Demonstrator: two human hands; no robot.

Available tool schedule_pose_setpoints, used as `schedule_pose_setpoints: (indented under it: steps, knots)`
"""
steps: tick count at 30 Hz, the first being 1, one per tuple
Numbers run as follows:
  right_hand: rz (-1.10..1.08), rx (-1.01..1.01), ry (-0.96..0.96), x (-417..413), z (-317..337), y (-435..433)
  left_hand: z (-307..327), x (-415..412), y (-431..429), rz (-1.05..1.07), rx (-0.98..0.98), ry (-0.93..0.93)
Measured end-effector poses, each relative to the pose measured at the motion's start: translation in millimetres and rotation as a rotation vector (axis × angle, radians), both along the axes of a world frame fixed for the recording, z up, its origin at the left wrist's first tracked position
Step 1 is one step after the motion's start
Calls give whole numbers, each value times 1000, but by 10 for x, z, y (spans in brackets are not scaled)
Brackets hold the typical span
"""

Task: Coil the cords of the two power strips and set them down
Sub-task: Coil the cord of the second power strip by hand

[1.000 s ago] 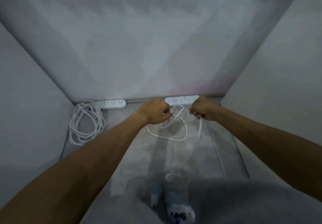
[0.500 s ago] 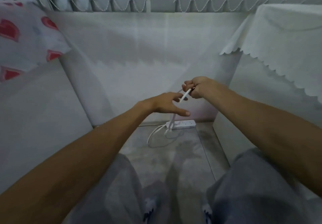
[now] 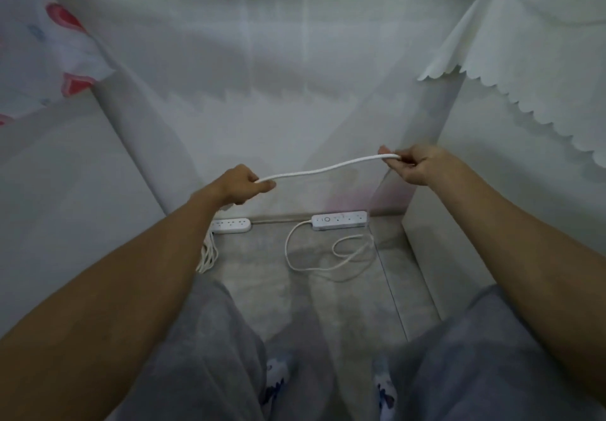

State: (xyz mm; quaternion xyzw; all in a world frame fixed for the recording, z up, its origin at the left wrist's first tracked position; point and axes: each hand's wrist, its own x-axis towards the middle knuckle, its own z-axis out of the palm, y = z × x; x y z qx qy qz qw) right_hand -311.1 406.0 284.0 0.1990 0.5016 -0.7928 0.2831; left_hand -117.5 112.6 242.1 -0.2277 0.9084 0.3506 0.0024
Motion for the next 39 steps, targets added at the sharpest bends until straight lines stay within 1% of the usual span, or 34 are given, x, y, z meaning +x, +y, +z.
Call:
schedule_pose_setpoints:
  steps: [1, 3, 4, 5, 7, 11, 13, 15, 17, 20, 23, 24, 26, 27, 29, 30, 32, 33, 36, 38, 39]
  knots:
    - [150, 156, 81, -29, -57, 7, 18, 22, -7, 36, -13, 16]
    - [463, 487, 236, -26, -155, 17, 79, 41, 29, 95, 70, 118]
    - [600, 601, 275, -5, -204, 23, 126, 41, 70, 110, 144, 183]
    - [718, 674, 294, 26, -245, 34, 185, 35, 123, 122, 230, 243]
    - [877, 713, 288, 77, -317, 31, 319, 14, 255, 134, 442, 334]
    - [1029, 676, 286, 135, -351, -17, 576, -54, 461, 111, 833, 385]
    - [1103, 711, 339, 122, -343, -43, 671, -77, 508, 117, 1021, 411]
    - [1202, 749, 427, 113, -359, -66, 733, -90, 520, 151, 1208, 481]
    - [1327, 737, 477, 168, -392, -104, 767, -95, 498, 215, 1377, 584]
    - [1415, 746, 536, 278, -522, -202, 833, -55, 409, 283, 1549, 775]
    - [1549, 840, 598, 373, -746, -287, 960, 53, 247, 257, 1729, 1012]
    - [1583, 881, 615, 400, -836, -295, 984, 94, 166, 273, 1761, 1107]
    - [1572, 915, 657, 440, -992, -294, 985, 159, -8, 369, 1756, 1285]
    - [1524, 898, 688, 455, -1043, -296, 954, 176, -91, 419, 1735, 1337]
    - [1338, 821, 757, 482, -1098, -320, 846, 177, -208, 461, 1699, 1349]
    - [1218, 768, 793, 502, -1102, -354, 798, 163, -232, 463, 1653, 1310]
    - [1004, 627, 837, 553, -1077, -443, 722, 98, -208, 445, 1490, 1138]
    - [935, 562, 861, 580, -1050, -493, 704, 62, -146, 409, 1411, 1027]
    - [826, 490, 982, 623, -958, -671, 656, -30, 128, 287, 1167, 678]
    - [798, 499, 1028, 644, -887, -763, 558, -112, 291, 273, 868, 503]
    - [812, 510, 1044, 662, -854, -800, 488, -162, 363, 260, 691, 463]
